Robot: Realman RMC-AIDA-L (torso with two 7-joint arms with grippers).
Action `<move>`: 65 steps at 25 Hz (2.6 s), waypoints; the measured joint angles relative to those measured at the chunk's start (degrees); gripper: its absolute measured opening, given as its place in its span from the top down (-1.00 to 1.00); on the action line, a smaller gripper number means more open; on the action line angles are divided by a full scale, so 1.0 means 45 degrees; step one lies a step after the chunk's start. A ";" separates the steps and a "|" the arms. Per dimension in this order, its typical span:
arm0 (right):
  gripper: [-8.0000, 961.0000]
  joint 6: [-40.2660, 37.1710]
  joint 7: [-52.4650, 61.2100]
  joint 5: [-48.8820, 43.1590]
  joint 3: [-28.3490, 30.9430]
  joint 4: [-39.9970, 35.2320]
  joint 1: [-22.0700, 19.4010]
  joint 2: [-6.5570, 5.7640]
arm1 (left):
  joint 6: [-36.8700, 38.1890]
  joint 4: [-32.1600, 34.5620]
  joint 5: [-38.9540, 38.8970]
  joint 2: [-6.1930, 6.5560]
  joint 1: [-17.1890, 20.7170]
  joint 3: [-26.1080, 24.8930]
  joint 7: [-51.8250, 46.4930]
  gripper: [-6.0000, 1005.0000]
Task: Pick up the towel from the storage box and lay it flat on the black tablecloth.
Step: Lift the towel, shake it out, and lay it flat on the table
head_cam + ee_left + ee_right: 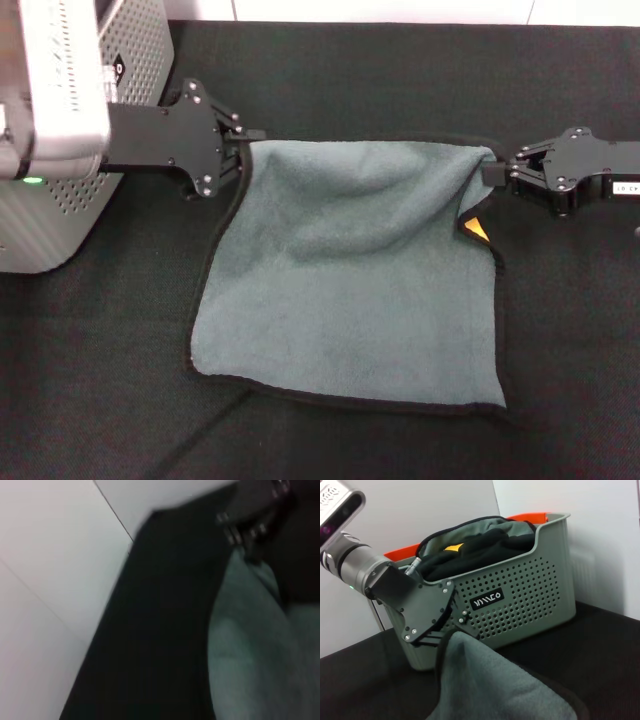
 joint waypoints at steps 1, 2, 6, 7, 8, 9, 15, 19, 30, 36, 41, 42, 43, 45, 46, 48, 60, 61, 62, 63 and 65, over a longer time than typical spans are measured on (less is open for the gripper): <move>0.96 0.0000 0.0000 0.0000 0.0000 0.0000 0.0000 0.0000 | -0.0063 0.0239 0.0256 -0.0003 0.0021 0.0167 -0.0100 0.80; 0.96 -0.0002 0.0000 -0.0001 -0.0004 0.0038 0.0037 0.0004 | -0.0080 0.0468 0.0584 -0.0008 0.0020 0.0329 -0.0230 0.80; 0.96 0.0029 0.0000 -0.0046 -0.0014 0.0330 0.0231 0.0014 | -0.0191 0.1150 0.1638 -0.0010 -0.0071 0.0820 -0.0581 0.80; 0.96 0.0057 0.0000 -0.0064 -0.0017 0.0393 0.0304 0.0016 | -0.0276 0.1364 0.1910 -0.0018 -0.0066 0.0968 -0.0634 0.80; 0.96 0.0085 0.0000 -0.0077 -0.0026 0.0432 0.0376 0.0023 | -0.0338 0.1475 0.2030 -0.0021 -0.0056 0.1068 -0.0685 0.80; 0.96 0.0218 0.0065 -0.0104 -0.0084 0.0481 0.0544 0.0052 | -0.0482 0.1677 0.2280 -0.0026 -0.0039 0.1282 -0.0792 0.80; 0.96 0.0828 0.0383 -0.0419 -0.0152 0.0544 0.0881 0.0091 | -0.1779 0.2648 0.3880 -0.0018 0.0207 0.2782 -0.1514 0.80; 0.96 0.1238 0.0592 -0.0547 -0.0156 0.0618 0.1137 0.0097 | -0.2233 0.2760 0.4269 -0.0013 0.0163 0.3203 -0.1762 0.80; 0.96 0.2309 0.1166 -0.1363 -0.0192 0.1198 0.2132 -0.0019 | -0.2847 0.2417 0.4322 0.0014 -0.0050 0.3228 -0.1585 0.81; 0.96 0.3234 0.1995 -0.2482 -0.0336 0.1429 0.2855 0.0012 | -0.3477 0.1776 0.4665 0.0014 -0.0226 0.3464 -0.1598 0.81; 0.96 0.3763 0.2626 -0.3259 -0.0500 0.1435 0.3096 0.0097 | -0.3712 0.1688 0.4903 0.0024 -0.0229 0.3700 -0.1688 0.81; 0.96 0.3782 0.2642 -0.3292 -0.0505 0.1435 0.3100 0.0097 | -0.3714 0.1685 0.4905 0.0024 -0.0229 0.3699 -0.1693 0.81; 0.96 0.3780 0.2659 -0.3293 -0.0506 0.1435 0.3100 0.0091 | -0.3716 0.1680 0.4906 0.0022 -0.0228 0.3703 -0.1696 0.81; 0.96 0.3765 0.2714 -0.3298 -0.0506 0.1427 0.3087 0.0044 | -0.3729 0.1658 0.4909 0.0021 -0.0227 0.3705 -0.1697 0.81; 0.96 0.3749 0.2750 -0.3299 -0.0503 0.1410 0.3060 0.0014 | -0.3742 0.1629 0.4912 0.0020 -0.0225 0.3711 -0.1698 0.81; 0.96 0.3726 0.2773 -0.3294 -0.0479 0.1363 0.3020 -0.0011 | -0.3809 0.1518 0.4912 0.0018 -0.0227 0.3711 -0.1699 0.81; 0.96 0.3559 0.2815 -0.3223 -0.0367 0.1300 0.2940 -0.0168 | -0.4026 0.1357 0.4912 0.0009 -0.0245 0.3712 -0.1697 0.82; 0.96 0.3588 0.2820 -0.3224 -0.0367 0.1294 0.2940 -0.0177 | -0.4037 0.1353 0.4912 0.0004 -0.0245 0.3716 -0.1698 0.82; 0.96 0.3620 0.2822 -0.3234 -0.0366 0.1289 0.2940 -0.0180 | -0.4048 0.1346 0.4911 -0.0001 -0.0246 0.3720 -0.1699 0.82; 0.96 0.3643 0.2824 -0.3246 -0.0367 0.1284 0.2939 -0.0179 | -0.4065 0.1332 0.4911 -0.0001 -0.0246 0.3724 -0.1699 0.82; 0.96 0.3689 0.2825 -0.3260 -0.0366 0.1260 0.2942 -0.0201 | -0.4145 0.1272 0.4910 -0.0004 -0.0252 0.3730 -0.1701 0.82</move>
